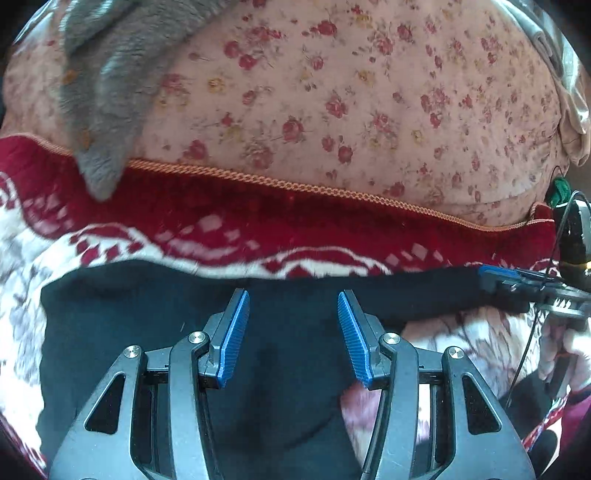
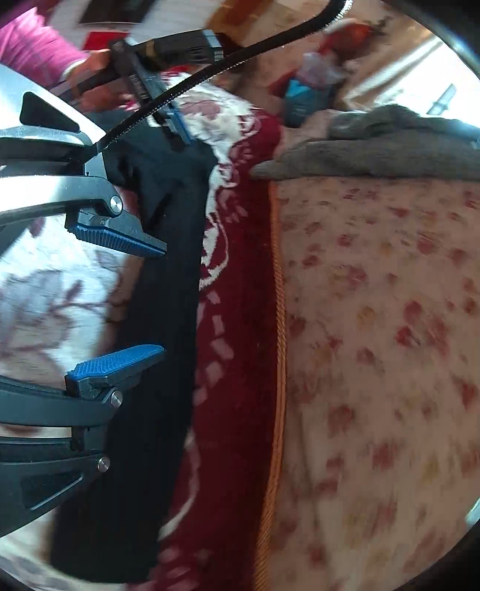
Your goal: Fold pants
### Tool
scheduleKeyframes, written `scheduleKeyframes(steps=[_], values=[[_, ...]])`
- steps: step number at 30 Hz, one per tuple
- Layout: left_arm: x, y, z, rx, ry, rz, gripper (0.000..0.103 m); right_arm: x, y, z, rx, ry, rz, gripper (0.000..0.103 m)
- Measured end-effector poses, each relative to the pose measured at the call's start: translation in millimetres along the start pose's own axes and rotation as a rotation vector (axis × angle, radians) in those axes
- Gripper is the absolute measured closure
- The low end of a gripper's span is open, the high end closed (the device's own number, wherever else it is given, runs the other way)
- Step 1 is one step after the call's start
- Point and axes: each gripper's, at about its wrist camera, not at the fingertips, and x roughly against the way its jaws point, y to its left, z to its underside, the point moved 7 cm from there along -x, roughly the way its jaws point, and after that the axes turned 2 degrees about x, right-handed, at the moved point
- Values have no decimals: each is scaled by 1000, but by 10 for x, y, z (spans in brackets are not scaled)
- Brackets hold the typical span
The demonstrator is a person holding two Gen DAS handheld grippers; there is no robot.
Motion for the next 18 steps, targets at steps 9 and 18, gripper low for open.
scheduleKeyframes(steps=[9,18], values=[[-481,-237,-38,-222,126,19,53,-470,8,11,205,154,31,54],[-754,-281,-26,-372,191,51,53,-614,5,55,375,265,19,52]])
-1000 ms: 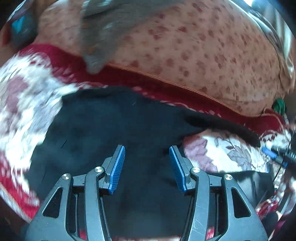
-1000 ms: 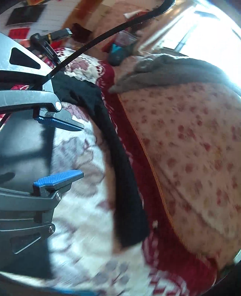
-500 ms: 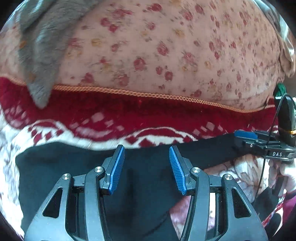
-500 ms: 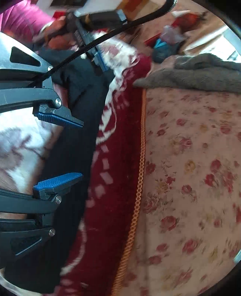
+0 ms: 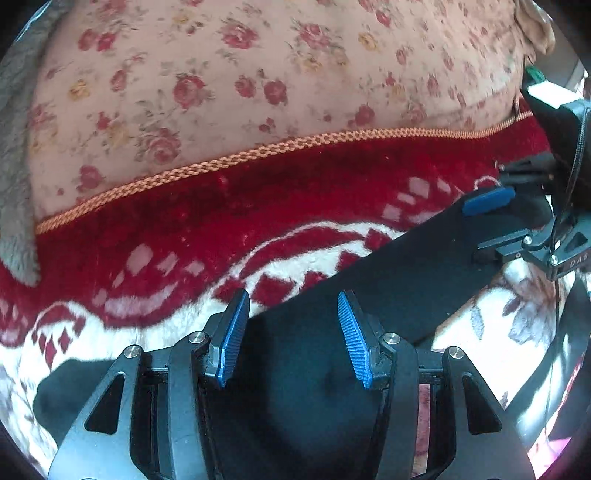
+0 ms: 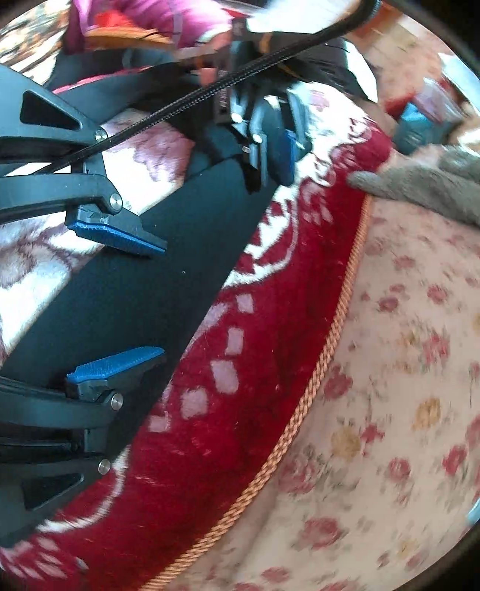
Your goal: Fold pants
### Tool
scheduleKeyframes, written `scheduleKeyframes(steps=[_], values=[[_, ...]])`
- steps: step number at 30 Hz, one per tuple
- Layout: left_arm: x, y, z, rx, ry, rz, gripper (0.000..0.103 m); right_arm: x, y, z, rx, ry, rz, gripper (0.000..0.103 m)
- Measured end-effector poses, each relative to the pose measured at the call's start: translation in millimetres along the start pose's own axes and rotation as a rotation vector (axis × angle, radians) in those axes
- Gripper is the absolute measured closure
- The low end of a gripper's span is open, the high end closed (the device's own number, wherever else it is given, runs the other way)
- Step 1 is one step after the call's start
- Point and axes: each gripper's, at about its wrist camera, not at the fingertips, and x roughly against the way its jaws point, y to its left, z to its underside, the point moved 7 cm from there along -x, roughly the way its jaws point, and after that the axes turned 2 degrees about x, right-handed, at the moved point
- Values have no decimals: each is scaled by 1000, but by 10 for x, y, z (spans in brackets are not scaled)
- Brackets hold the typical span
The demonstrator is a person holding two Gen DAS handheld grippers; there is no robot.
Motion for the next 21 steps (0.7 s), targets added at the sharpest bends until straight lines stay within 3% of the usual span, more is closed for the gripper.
scheduleKeyframes(steps=[6,9,11,12,15,21], values=[[-144,-42,-61,-100,6,-26,44,-122,-69,-127,39,68,-29,52],[-190,-68,-93,-108,1,-25,45,-227,-76,-151,33,61,-50,55],[-192,-171,-83,-158,-20,-16,72,-253,-11,-148,81,42,-13,63],[-177,-260,-62,-195,-31,-2,91,-246,32,-139,102,34,-3,75],[-146,-469,15,-300,-79,-97,98,-234,152,-129,151,20,51,92],[282,-548,172,-223,-162,-29,99,97,451,-8,203,-52,110,97]])
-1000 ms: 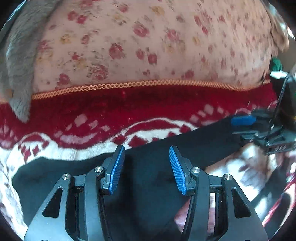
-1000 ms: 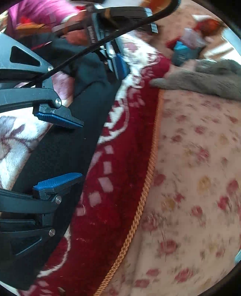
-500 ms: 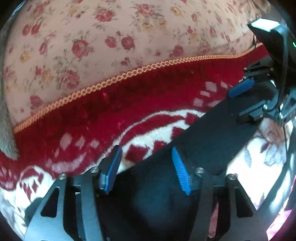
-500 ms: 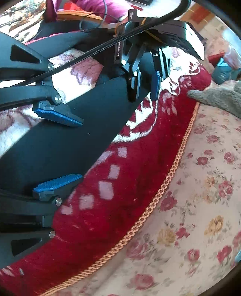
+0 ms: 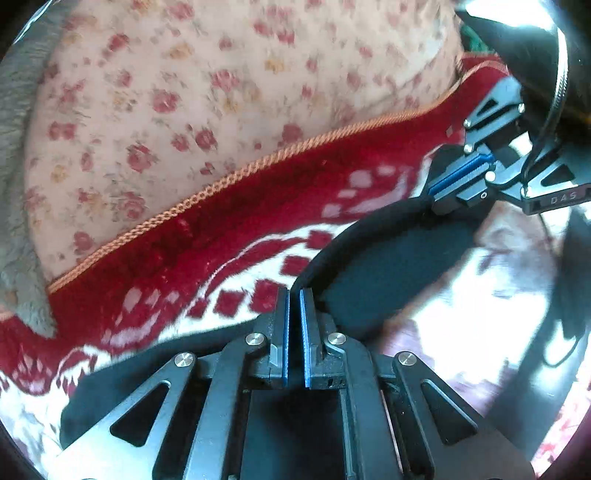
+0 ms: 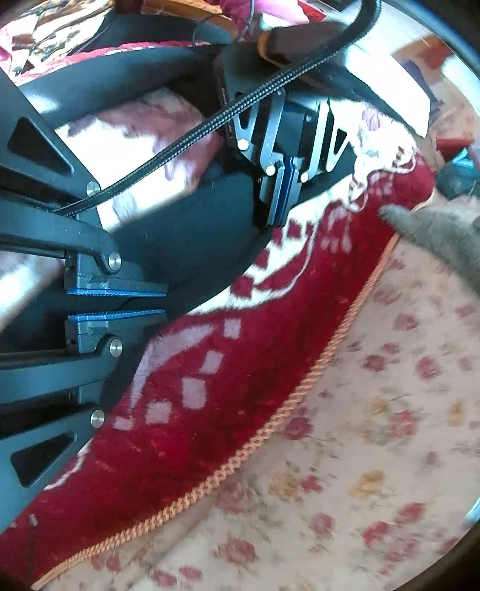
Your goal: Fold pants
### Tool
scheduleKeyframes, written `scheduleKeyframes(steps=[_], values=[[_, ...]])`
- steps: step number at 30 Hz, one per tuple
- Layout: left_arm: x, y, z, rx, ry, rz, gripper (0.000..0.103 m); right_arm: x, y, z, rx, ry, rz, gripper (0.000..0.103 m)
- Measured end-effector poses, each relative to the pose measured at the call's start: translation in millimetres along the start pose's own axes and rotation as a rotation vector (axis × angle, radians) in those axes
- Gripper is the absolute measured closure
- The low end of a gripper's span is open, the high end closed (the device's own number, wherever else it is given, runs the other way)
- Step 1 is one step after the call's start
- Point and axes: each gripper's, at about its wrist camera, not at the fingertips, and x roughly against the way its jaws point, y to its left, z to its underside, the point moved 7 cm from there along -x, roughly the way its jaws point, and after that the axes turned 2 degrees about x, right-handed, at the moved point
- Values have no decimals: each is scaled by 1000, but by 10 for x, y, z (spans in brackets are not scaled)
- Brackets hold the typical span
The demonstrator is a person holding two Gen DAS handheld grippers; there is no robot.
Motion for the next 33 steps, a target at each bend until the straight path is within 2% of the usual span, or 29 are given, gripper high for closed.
scheduleKeyframes(steps=[6,8,10,13,15,17,19,20,21,27,30,33], values=[[467,-316,379,93,-62,57,99,447,604,232,-5,-110,-37,98],[565,-427,594,130,-62,79,99,488,847,361,-5,-121,-69,98],[656,-455,760,174,-68,66,99,439,1065,532,-5,-106,-85,98],[760,-343,920,339,-38,88,99,404,1168,725,-63,-113,-114,98],[809,-234,928,405,-43,75,97,384,1143,761,-95,-131,-83,98],[836,-132,905,446,-37,58,87,443,1020,677,-143,-161,-48,96],[863,-50,847,486,-37,60,66,528,840,612,-187,-166,-19,80],[891,-10,821,495,-47,63,63,556,789,569,-196,-164,-14,64],[909,34,795,499,-55,61,60,593,718,517,-198,-167,2,54],[766,357,618,570,-27,60,59,552,493,257,-132,-106,71,54],[657,509,523,632,-16,110,59,554,445,175,-55,-75,104,53],[540,649,468,703,0,136,59,485,391,41,7,-50,108,46]])
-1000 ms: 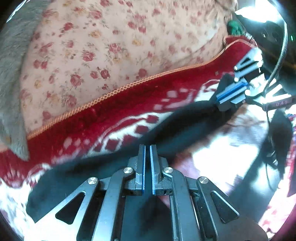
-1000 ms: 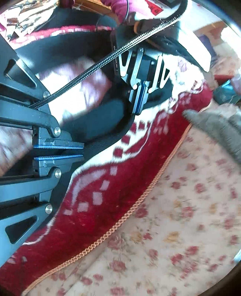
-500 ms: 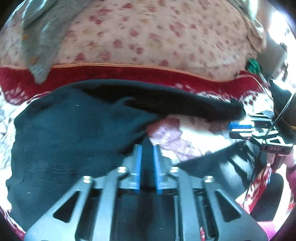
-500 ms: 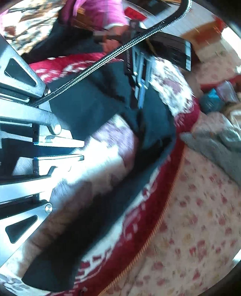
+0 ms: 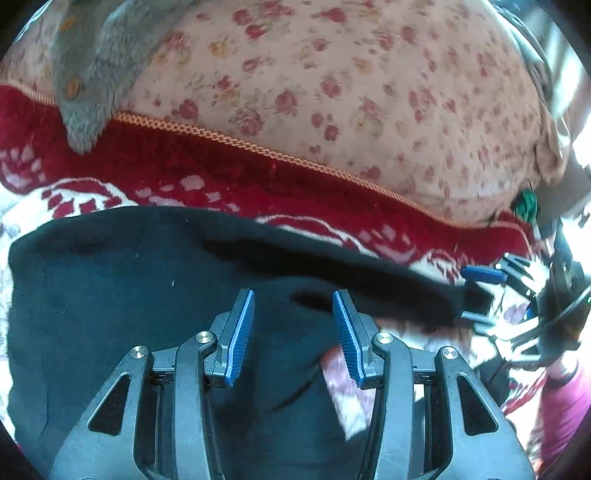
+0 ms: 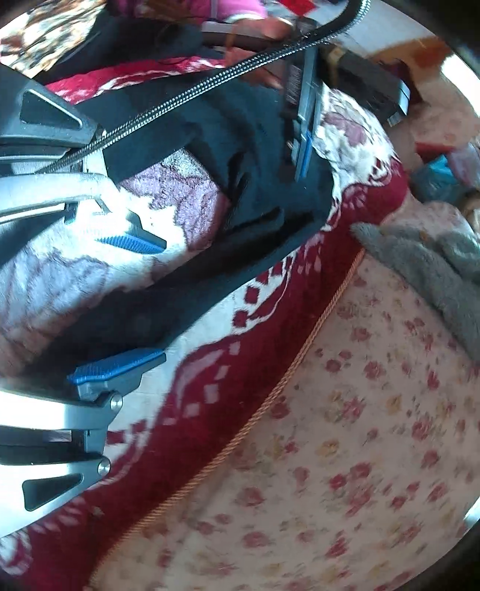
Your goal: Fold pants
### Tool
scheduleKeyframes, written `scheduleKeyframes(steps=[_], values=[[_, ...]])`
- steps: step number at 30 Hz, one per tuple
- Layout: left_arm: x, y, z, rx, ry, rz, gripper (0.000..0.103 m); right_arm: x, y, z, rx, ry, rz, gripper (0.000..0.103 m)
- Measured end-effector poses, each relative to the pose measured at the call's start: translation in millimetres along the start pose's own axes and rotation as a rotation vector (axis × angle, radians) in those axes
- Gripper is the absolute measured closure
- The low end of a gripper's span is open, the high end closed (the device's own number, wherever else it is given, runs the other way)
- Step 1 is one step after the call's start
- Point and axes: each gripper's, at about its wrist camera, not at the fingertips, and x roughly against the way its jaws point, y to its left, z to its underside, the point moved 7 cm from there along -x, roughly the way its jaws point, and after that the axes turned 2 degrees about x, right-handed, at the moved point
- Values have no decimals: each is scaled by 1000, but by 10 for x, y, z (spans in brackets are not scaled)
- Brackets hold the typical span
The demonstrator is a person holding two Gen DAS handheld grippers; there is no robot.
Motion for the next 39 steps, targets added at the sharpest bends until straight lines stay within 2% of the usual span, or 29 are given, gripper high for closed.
scheduleKeyframes(steps=[5,7,8,9,10,14,16,19,22,25,27,29,31,32,33,35,39], values=[[-127,61,-114,48,19,-11,59,-443,-46,-237,31,74,-89,44],[-138,38,-147,45,20,-19,60,-629,-25,-269,18,102,-122,60],[-132,25,-161,41,15,-20,59,-649,-4,-277,15,93,-127,79],[-115,12,-179,36,8,-21,59,-628,50,-280,24,71,-131,90],[-84,-6,-189,35,1,-16,60,-580,125,-273,52,43,-127,92],[-12,1,-80,78,27,4,59,-292,512,-149,162,-42,-77,93],[52,31,30,104,25,14,59,-199,727,-45,222,-49,-58,93],[106,107,203,132,13,-21,60,-161,1018,158,278,-46,-63,93],[96,191,283,154,0,-57,59,-224,1128,338,251,-35,-69,93],[97,233,242,198,-24,-57,60,-140,1061,394,132,-74,-75,93],[131,202,189,194,-49,-53,59,-37,955,436,10,-98,-91,93],[118,169,160,190,-42,-51,59,140,835,549,-155,-143,-149,89],[67,166,151,204,-30,-62,59,279,705,653,-315,-178,-188,74],[32,181,153,217,-19,-75,59,363,610,738,-421,-204,-224,58],[-12,205,163,236,-7,-90,59,449,490,843,-543,-232,-265,48],[-100,254,190,276,12,-104,59,592,219,1073,-762,-283,-298,48],[-201,284,200,323,7,-124,59,702,-222,1377,-1014,-330,-256,48]])
